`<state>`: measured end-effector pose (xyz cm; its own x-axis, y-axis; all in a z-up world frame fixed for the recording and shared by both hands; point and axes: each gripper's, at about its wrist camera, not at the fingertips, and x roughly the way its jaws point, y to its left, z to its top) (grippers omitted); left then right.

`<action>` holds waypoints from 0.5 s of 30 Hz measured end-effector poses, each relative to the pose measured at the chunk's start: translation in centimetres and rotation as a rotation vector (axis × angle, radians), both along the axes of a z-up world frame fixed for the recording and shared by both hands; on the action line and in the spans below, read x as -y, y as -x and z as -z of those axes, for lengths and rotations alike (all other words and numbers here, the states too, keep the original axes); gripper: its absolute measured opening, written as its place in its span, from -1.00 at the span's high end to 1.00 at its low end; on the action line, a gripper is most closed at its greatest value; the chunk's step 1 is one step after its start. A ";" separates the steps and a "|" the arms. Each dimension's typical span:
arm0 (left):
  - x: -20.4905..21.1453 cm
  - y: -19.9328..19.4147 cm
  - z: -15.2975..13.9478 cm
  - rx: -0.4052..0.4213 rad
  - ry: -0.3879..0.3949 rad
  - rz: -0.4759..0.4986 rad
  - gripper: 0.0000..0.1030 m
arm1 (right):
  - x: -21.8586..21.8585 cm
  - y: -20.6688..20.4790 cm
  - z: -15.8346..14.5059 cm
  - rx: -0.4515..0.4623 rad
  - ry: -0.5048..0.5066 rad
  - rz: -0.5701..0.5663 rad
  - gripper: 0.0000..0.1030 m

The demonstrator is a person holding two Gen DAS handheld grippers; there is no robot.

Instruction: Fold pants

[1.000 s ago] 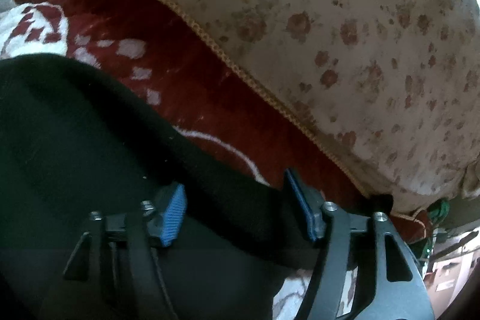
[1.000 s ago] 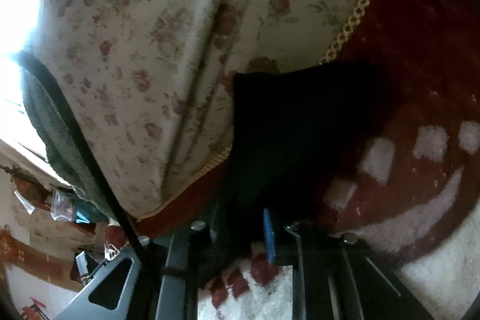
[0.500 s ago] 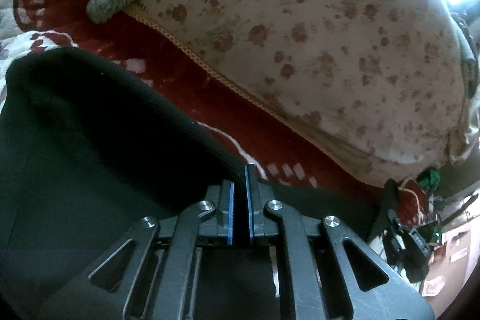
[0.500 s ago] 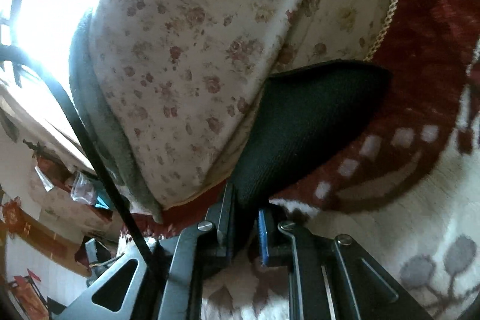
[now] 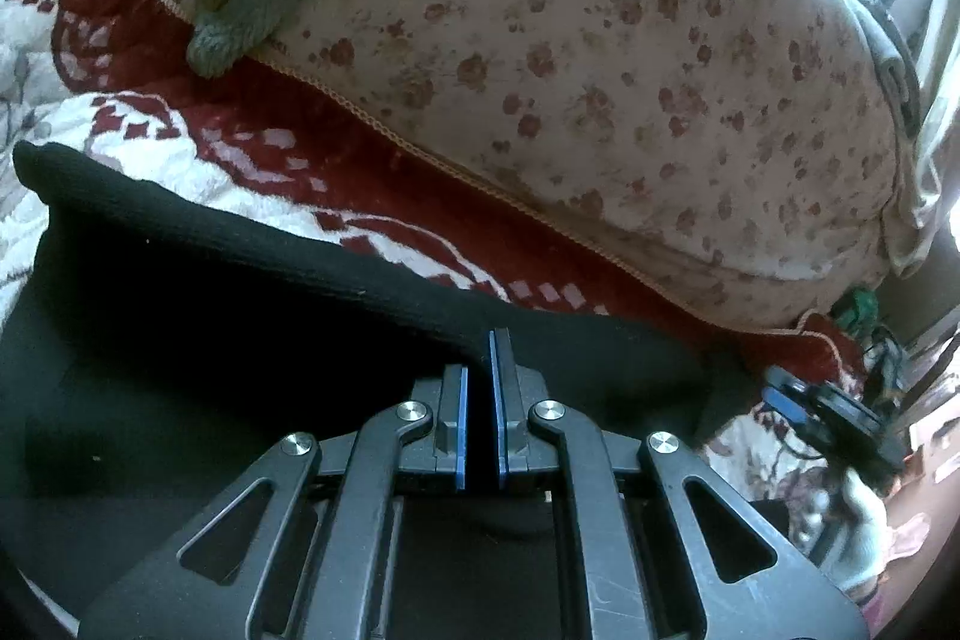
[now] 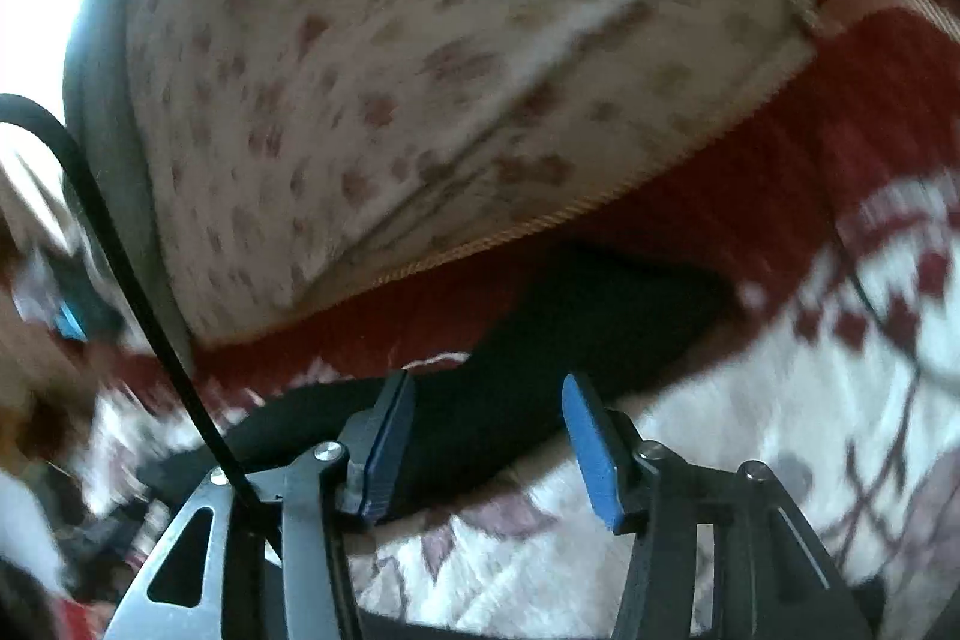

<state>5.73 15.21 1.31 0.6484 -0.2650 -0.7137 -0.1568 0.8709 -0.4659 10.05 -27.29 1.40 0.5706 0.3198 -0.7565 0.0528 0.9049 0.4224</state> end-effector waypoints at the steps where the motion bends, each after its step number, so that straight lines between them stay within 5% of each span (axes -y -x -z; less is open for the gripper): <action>1: 0.0 0.1 0.0 -0.001 0.003 0.000 0.90 | -0.8 -1.1 0.1 -0.020 0.037 -0.023 0.04; 7: 0.1 0.2 0.0 -0.012 0.001 0.005 0.90 | -2.5 -6.9 4.5 -0.216 0.220 -0.012 0.04; 10: 0.2 0.1 0.1 -0.008 -0.004 0.007 0.90 | -3.0 -8.0 5.6 -0.179 0.285 -0.058 0.06; 15: 0.1 -0.1 0.5 -0.016 -0.013 0.006 0.90 | -1.4 -7.8 6.0 -0.104 0.237 -0.082 0.78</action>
